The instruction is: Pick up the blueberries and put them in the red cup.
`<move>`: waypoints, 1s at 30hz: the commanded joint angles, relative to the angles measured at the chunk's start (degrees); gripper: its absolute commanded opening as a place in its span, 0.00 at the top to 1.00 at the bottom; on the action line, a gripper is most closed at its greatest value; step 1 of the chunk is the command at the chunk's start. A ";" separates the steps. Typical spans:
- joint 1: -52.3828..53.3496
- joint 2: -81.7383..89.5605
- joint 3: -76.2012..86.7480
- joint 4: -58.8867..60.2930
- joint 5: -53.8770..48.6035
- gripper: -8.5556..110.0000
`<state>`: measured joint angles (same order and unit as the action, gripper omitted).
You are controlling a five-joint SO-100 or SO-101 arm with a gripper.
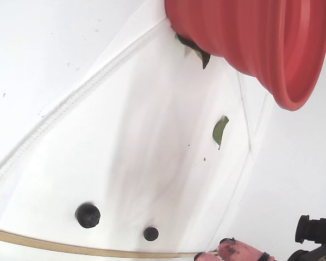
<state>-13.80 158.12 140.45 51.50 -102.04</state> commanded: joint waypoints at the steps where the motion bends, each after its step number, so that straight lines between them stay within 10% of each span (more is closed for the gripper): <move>1: 0.70 3.60 -0.35 0.79 -0.26 0.80; 30: 5.27 -3.87 16.88 -13.89 -2.64 0.78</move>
<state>-8.70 156.53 158.20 40.78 -104.50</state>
